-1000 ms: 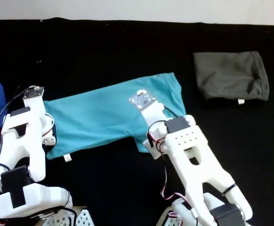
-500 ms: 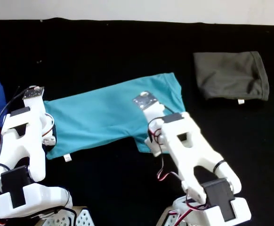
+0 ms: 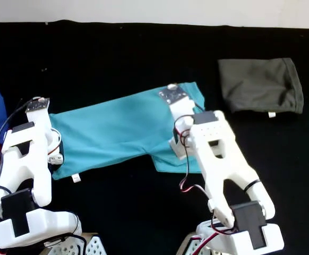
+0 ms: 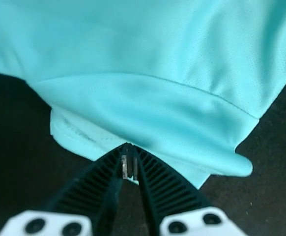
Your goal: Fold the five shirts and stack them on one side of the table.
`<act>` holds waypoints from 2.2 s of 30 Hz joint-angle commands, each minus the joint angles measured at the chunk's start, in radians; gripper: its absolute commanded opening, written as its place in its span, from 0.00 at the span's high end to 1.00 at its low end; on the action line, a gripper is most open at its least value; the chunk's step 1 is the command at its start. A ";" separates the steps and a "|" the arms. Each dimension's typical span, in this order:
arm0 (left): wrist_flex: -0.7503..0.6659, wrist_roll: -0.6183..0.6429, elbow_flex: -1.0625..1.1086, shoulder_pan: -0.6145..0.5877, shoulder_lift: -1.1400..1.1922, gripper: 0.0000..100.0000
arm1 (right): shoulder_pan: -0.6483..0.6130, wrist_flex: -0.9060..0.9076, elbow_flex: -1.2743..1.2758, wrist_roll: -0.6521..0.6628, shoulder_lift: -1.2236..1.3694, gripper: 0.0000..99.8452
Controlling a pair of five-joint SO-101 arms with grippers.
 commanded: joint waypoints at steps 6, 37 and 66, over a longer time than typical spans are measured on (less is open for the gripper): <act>-0.026 0.009 0.007 -0.012 -0.002 0.99 | -0.139 0.016 0.004 -0.026 0.033 0.87; -0.029 0.055 0.004 -0.012 -0.002 0.99 | -0.162 0.010 -0.064 -0.025 -0.010 0.99; -0.029 0.055 0.004 -0.012 -0.002 0.99 | -0.059 0.236 -0.257 0.160 -0.022 0.94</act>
